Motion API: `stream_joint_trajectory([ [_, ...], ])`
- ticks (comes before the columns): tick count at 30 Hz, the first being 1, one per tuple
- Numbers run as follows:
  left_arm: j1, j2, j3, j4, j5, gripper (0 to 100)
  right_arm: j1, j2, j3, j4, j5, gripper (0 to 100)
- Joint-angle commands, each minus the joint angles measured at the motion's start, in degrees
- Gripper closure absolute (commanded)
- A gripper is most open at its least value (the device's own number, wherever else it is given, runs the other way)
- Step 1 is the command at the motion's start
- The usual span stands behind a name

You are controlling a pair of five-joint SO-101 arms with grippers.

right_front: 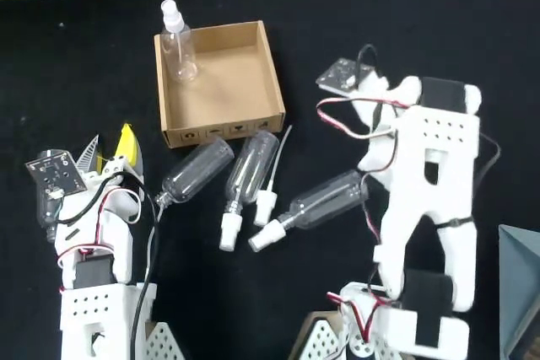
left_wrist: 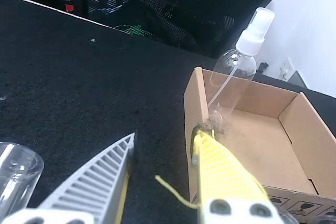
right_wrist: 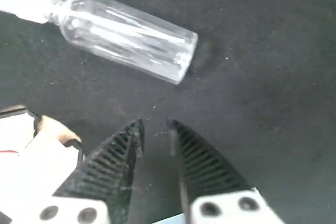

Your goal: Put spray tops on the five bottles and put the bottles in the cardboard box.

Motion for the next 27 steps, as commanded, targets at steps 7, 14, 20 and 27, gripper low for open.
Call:
stream_joint_trajectory([
  [7,-0.7,-0.6,1.4,0.2,-0.6,82,-8.1,-8.6,2.9,0.6,3.3,75.4],
  [14,-0.7,-0.6,1.4,0.2,-0.6,82,-14.9,-9.0,7.9,0.6,5.3,75.4],
  [20,-0.7,-0.6,1.4,0.2,-0.6,82,-19.9,-9.4,12.9,-5.5,13.0,75.4],
  [27,-0.7,-0.6,1.4,0.2,-0.6,82,-21.2,-9.0,15.9,-6.2,22.5,75.4],
])
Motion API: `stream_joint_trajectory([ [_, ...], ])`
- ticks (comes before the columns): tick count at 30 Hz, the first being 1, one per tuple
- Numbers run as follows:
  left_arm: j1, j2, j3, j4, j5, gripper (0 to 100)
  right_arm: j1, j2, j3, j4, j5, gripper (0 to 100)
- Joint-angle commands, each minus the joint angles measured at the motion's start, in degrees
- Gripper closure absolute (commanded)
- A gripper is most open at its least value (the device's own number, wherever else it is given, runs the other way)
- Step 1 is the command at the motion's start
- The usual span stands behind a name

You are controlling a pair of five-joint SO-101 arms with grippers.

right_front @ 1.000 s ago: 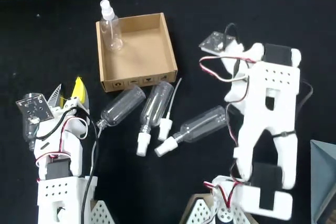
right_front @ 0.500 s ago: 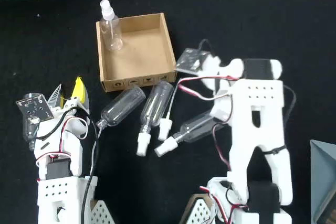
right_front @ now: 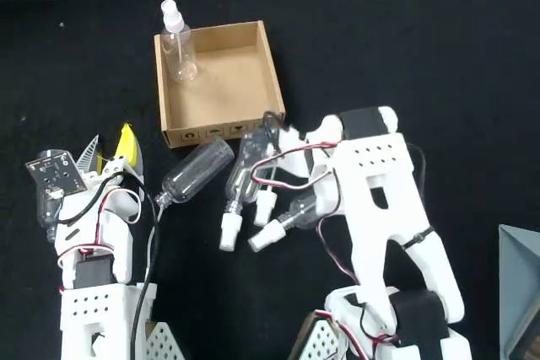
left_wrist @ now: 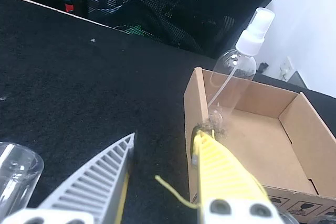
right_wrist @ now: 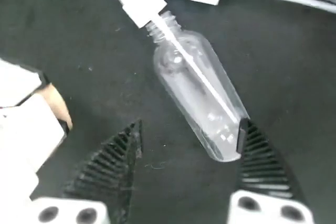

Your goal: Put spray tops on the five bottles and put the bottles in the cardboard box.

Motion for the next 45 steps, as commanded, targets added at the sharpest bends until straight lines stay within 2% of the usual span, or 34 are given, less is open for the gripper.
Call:
stream_joint_trajectory([
  [1,-0.7,-0.6,1.4,0.2,-0.6,82,-1.6,-2.9,0.3,-1.1,4.2,75.4],
  [5,-0.7,-0.6,1.4,0.2,-0.6,82,-1.6,-2.9,3.6,-4.7,7.6,75.2],
  [21,-0.7,-0.5,1.4,0.2,-0.6,82,-1.7,-2.8,17.4,-23.1,7.6,75.0],
  [30,-0.7,-0.5,1.4,0.2,-0.6,82,-4.5,-2.8,23.6,-28.7,7.5,75.0],
  [43,-0.7,-0.5,1.4,0.2,-0.6,82,-4.4,-2.8,30.0,-35.0,7.4,75.6],
  [45,-0.7,-0.5,1.4,0.2,-0.6,82,-4.4,-3.1,30.1,-34.7,7.3,79.0],
])
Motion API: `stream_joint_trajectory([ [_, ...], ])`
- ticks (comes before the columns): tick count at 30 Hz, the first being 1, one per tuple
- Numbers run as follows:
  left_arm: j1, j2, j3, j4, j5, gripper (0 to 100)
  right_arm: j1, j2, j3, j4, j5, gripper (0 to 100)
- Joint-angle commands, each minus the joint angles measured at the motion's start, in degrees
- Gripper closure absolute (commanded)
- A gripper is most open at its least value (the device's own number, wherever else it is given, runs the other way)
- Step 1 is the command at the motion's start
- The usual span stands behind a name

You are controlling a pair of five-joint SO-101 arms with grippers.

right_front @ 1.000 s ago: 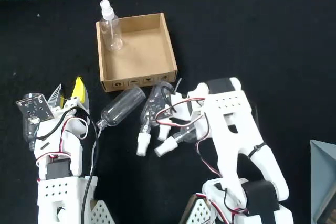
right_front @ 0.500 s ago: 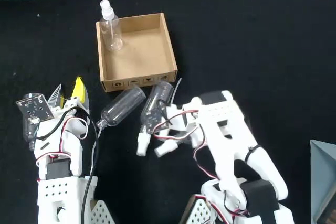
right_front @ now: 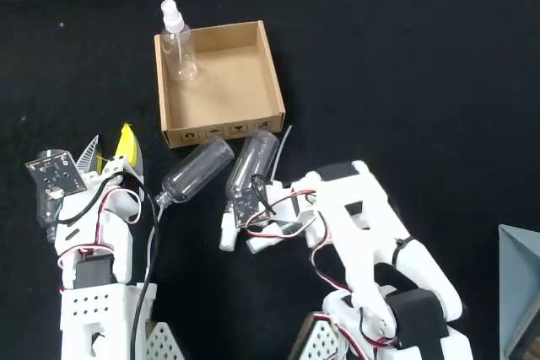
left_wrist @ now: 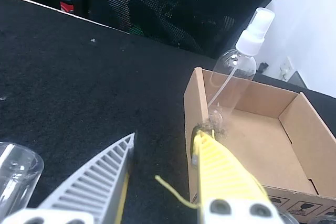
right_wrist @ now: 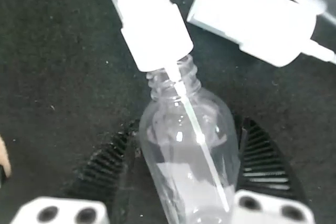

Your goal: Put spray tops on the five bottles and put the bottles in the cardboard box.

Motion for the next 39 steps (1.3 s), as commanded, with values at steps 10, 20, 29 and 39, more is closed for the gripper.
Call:
stream_joint_trajectory([
  [10,-0.7,-0.4,1.4,0.2,-0.6,82,-0.9,-3.3,-5.1,7.9,-3.5,86.5],
  [20,-0.7,-0.4,1.4,0.2,-0.6,82,-0.9,-3.3,-15.9,25.0,-3.5,95.3],
  [29,-0.7,-0.4,1.4,0.2,-0.6,82,-0.8,-12.6,-18.7,32.5,-4.7,95.5],
  [39,-0.7,-0.4,1.4,0.2,-0.6,82,-0.9,-26.5,-16.9,33.9,-14.0,95.6],
])
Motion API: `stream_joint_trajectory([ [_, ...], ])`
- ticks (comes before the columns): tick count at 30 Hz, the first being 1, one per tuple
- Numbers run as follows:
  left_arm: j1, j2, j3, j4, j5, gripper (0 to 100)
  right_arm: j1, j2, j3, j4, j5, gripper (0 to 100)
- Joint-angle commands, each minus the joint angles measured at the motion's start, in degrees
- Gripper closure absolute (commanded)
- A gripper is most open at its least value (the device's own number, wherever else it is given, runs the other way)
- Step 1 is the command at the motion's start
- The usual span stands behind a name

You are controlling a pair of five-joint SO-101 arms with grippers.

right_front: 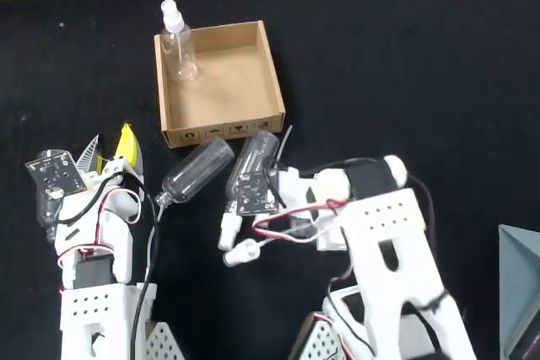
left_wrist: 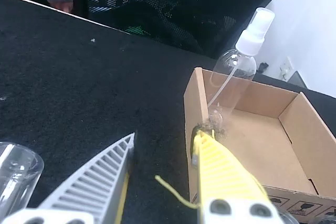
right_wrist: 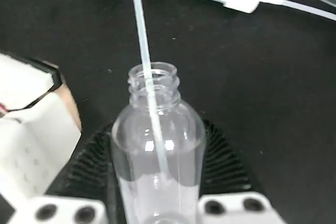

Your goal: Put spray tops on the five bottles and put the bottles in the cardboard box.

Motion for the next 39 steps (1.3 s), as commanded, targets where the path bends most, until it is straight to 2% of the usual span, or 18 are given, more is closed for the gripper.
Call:
stream_joint_trajectory([
  [1,-0.7,-0.4,1.4,0.2,-0.6,82,-0.9,-5.1,-1.9,0.6,-3.8,95.6],
  [12,-0.7,-0.4,1.4,0.2,-0.6,82,-0.8,-16.2,-2.4,0.6,-18.6,95.6],
  [15,-0.7,-0.4,1.4,0.2,-0.6,82,2.2,-19.6,-4.0,0.6,-22.2,95.6],
  [21,-0.7,-0.4,1.4,0.2,-0.6,82,11.8,-23.5,-7.3,0.3,-23.6,95.6],
  [32,-0.7,-0.4,1.4,0.2,-0.6,82,12.6,-24.0,-1.1,-5.5,-29.6,95.6],
  [39,-0.6,-0.8,1.4,0.2,-0.6,82,12.3,-23.9,-0.8,-14.6,-44.2,95.6],
])
